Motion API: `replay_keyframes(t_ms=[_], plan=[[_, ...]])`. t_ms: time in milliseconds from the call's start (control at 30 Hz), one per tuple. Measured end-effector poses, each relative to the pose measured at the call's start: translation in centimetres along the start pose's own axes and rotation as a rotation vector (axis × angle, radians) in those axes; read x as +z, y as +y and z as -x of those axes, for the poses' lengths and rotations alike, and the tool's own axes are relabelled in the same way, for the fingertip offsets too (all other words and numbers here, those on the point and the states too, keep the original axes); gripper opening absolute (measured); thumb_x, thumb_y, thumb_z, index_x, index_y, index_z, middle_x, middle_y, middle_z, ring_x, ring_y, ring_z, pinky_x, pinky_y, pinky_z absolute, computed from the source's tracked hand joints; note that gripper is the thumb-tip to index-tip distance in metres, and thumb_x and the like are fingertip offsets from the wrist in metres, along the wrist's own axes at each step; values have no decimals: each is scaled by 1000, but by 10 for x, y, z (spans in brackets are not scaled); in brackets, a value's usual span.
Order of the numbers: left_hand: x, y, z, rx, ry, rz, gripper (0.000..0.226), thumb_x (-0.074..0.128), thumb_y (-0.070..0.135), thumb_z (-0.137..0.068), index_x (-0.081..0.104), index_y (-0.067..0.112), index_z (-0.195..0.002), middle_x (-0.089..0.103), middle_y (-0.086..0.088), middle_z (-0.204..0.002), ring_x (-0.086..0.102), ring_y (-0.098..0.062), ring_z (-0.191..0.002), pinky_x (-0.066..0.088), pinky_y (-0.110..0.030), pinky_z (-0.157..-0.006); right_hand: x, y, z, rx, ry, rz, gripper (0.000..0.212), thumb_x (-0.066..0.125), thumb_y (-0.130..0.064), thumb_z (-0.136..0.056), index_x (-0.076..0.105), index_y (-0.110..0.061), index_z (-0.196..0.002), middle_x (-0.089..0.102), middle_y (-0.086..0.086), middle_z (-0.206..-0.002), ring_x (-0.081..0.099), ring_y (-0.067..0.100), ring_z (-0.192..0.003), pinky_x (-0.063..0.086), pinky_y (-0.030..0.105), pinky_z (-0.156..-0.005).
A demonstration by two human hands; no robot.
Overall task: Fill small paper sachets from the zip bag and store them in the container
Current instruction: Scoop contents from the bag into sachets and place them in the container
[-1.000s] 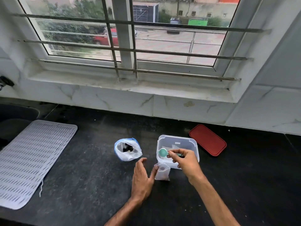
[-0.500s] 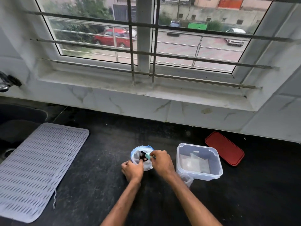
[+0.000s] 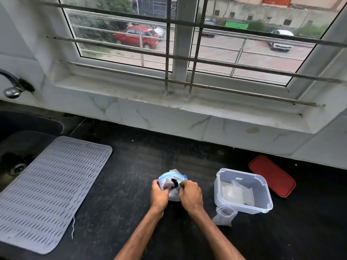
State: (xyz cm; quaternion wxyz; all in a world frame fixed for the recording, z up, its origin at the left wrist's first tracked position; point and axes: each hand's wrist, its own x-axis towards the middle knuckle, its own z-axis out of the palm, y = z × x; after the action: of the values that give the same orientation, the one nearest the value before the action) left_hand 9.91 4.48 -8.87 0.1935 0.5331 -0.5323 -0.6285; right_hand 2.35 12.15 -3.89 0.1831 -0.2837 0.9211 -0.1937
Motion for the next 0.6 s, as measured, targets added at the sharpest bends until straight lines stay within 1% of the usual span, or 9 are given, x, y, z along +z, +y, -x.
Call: replay_keyframes(t_ms=[67,133,233,267,367,400,467,533,600], plan=[[3,3,-3,-5,-28,50,27,63,-5,-78,55,10,-99,69,-14,-96,68,-25,-86,57,-42,-79,0,3,-2,89,5,-92,22,51,-14,-79,71,-11,-88,73,8,-88,68,31,-87,52,34,-71],[5,6,-6,-24,-60,96,27,58,-9,-76,55,8,-98,69,-15,-95,65,-23,-79,55,-37,-72,5,8,-6,171,-28,-194,22,52,-15,-73,72,-13,-80,73,6,-79,70,28,-79,55,32,-68],[5,10,-6,-58,-119,134,27,54,-11,-74,55,3,-97,65,-14,-86,62,-21,-73,52,-31,-63,10,15,-11,302,-80,-529,21,52,-5,-76,72,-10,-68,72,7,-63,70,21,-58,61,40,-68],[4,10,-6,-60,-141,132,27,54,-9,-73,55,2,-97,65,-13,-85,61,-20,-72,51,-30,-62,9,15,-10,365,-103,-667,23,52,1,-80,71,-8,-71,72,10,-64,68,20,-54,62,41,-66],[0,10,-5,-43,-213,95,37,55,12,-61,58,3,-97,65,-11,-83,60,-17,-71,50,-28,-63,4,11,-3,506,-154,-945,16,51,8,-88,65,0,-89,68,15,-66,61,18,-50,57,30,-55],[-2,9,-5,-41,-228,96,37,56,17,-62,58,4,-97,65,-9,-82,59,-16,-70,50,-28,-64,4,11,-2,520,-154,-986,14,51,8,-90,64,2,-92,67,15,-66,60,18,-51,56,28,-53],[-5,7,-8,-37,-235,103,28,63,23,-77,56,6,-98,64,-7,-83,59,-15,-71,50,-27,-65,3,9,0,526,-149,-1033,14,51,8,-90,64,3,-95,68,14,-66,61,17,-52,55,26,-51],[-7,5,-12,-9,-186,92,18,64,19,-91,53,8,-100,65,-10,-90,60,-16,-76,50,-29,-69,2,9,1,528,-147,-1053,15,50,7,-90,64,2,-92,70,15,-68,63,17,-53,56,26,-53],[-9,4,-15,41,-97,56,16,65,18,-92,53,11,-98,68,-14,-97,64,-21,-81,53,-37,-75,-1,9,2,524,-138,-1060,16,51,6,-89,65,1,-90,72,15,-69,64,17,-54,56,26,-55]])
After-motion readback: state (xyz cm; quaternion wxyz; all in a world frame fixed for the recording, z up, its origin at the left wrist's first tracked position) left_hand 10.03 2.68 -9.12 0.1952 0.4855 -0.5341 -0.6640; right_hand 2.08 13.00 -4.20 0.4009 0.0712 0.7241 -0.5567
